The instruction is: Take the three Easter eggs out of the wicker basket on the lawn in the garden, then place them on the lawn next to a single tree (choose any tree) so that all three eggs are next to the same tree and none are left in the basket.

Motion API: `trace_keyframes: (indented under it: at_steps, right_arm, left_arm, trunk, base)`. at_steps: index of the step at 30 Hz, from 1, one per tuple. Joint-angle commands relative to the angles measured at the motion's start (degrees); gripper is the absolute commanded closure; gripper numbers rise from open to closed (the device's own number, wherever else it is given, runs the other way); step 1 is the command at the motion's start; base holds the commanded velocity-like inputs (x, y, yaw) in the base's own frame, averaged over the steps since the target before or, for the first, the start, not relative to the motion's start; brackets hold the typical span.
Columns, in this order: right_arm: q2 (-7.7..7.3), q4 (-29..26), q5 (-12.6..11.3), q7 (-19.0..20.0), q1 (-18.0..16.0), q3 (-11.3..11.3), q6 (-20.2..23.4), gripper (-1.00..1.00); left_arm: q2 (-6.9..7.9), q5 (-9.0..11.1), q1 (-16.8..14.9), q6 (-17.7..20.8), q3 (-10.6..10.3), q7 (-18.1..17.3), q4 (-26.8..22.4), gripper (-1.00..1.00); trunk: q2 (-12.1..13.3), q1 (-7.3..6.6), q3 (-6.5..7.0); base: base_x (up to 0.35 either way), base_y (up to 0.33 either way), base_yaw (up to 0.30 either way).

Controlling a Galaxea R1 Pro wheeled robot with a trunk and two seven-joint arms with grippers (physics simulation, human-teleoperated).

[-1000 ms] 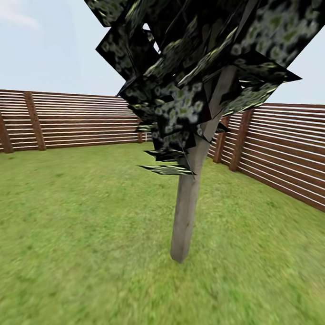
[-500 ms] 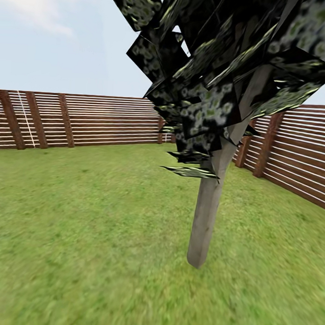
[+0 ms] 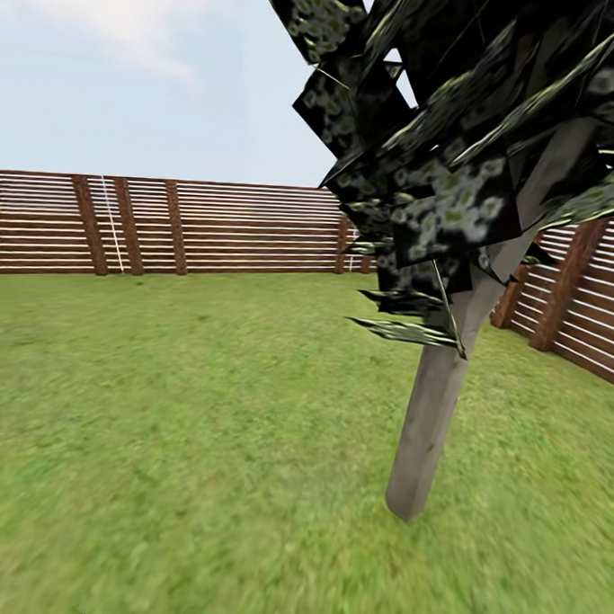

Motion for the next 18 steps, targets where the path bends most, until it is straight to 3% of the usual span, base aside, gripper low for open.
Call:
trace_keyframes:
  at_steps: [1, 11, 15, 18]
  right_arm:
    - [-0.11, -0.99, 0.00, 0.00, 0.00, -0.01, 0.00, -1.00]
    - [-0.07, -17.55, -0.09, 0.33, -0.92, -0.04, -0.24, -1.00]
    - [0.01, -18.97, -0.09, 0.51, -2.55, 0.06, -4.98, -1.00]
    - [0.03, -19.07, -0.09, 0.52, -3.45, 0.07, -6.23, -1.00]
  left_arm:
    - [0.01, 0.01, 0.01, -0.01, 0.01, 0.00, -1.19, -1.00]
    - [0.09, -0.38, 0.00, -0.49, -0.10, 0.03, -16.60, -1.00]
    - [0.14, -0.41, 0.00, -3.49, -0.15, 0.01, -19.94, -1.00]
    - [0.22, -0.41, 0.00, -4.46, -0.10, 0.00, -21.79, -1.00]
  trunk:
    - [0.00, 0.00, -0.02]
    - [0.00, 0.00, -0.34]
    - [0.00, 0.00, -0.51]
    - [0.00, 0.00, -0.64]
  base:
    - [0.000, 0.000, 0.290]
    - [0.000, 0.000, 0.277]
    - [0.000, 0.000, 0.260]
    - [0.000, 0.000, 0.258]
